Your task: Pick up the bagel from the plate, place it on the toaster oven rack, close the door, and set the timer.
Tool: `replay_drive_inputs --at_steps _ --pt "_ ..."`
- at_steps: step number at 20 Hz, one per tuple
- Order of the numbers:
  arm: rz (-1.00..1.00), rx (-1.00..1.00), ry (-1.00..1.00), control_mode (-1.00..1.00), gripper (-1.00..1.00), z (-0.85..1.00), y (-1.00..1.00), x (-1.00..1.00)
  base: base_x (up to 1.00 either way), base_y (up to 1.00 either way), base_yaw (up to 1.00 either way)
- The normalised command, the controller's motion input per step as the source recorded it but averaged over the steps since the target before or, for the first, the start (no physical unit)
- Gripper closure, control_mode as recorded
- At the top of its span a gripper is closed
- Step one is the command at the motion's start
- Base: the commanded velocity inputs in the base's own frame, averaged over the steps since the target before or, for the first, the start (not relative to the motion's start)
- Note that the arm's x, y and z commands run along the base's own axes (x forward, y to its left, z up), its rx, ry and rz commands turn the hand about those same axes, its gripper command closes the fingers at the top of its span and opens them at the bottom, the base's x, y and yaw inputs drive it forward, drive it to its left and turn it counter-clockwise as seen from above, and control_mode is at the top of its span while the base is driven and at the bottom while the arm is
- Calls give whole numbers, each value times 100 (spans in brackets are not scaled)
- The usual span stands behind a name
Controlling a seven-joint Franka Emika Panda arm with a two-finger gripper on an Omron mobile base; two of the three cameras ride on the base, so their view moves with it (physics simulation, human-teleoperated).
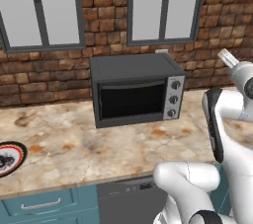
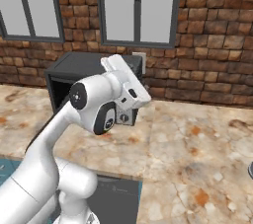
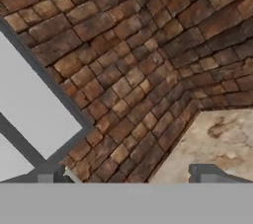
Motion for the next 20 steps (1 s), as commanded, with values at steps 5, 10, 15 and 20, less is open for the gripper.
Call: replay_drive_inputs --at_steps 5,10,15,20 --pt "41 -17 8 -100 -100 0 0 -83 0 0 0" --pt "47 -12 43 -100 -100 0 0 -38 0 0 0" --pt "19 -8 62 -100 -100 0 23 -1 0 0 0" --pt "0 -2 9 -100 -100 -8 44 0 0 0 0"
